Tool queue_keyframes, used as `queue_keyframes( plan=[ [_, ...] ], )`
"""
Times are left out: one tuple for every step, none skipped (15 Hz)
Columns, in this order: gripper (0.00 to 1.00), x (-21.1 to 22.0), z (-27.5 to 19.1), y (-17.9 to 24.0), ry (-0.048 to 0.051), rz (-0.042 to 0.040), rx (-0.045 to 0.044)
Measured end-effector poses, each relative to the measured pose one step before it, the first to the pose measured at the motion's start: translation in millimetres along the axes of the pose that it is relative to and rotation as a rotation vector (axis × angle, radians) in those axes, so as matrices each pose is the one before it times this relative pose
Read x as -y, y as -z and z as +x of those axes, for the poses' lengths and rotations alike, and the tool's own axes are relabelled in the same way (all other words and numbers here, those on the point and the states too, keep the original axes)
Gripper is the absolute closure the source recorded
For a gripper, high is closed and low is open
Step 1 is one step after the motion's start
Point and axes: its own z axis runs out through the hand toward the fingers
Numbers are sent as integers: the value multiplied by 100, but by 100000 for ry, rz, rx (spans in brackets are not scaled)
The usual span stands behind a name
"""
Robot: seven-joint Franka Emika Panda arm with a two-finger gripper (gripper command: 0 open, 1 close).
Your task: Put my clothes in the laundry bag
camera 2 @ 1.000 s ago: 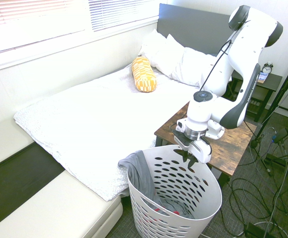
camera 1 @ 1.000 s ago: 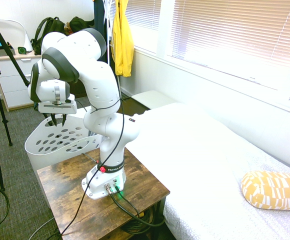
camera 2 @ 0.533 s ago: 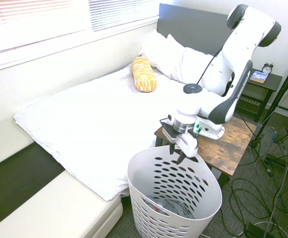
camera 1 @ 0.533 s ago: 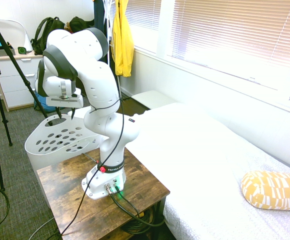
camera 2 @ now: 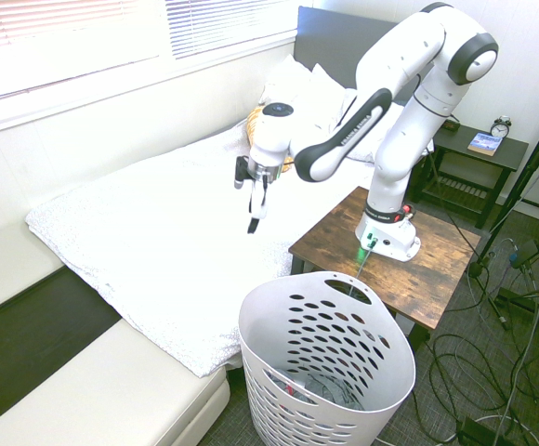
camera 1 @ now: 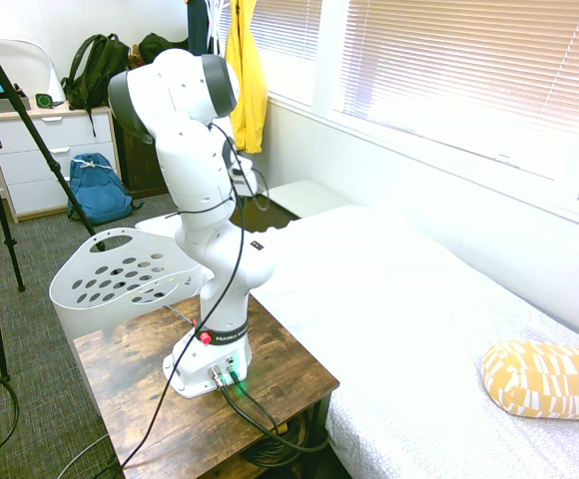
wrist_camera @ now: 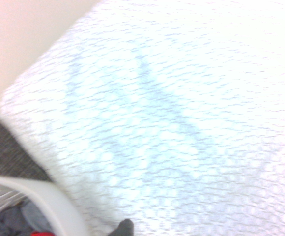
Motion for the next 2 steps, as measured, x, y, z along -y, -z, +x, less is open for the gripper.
queue_keyframes(
  plan=[
    [0,-2418,3479,-844,-4947,-1890,-936],
    [0,-2091,2877,-834,-4512,-1835,-635]
  ],
)
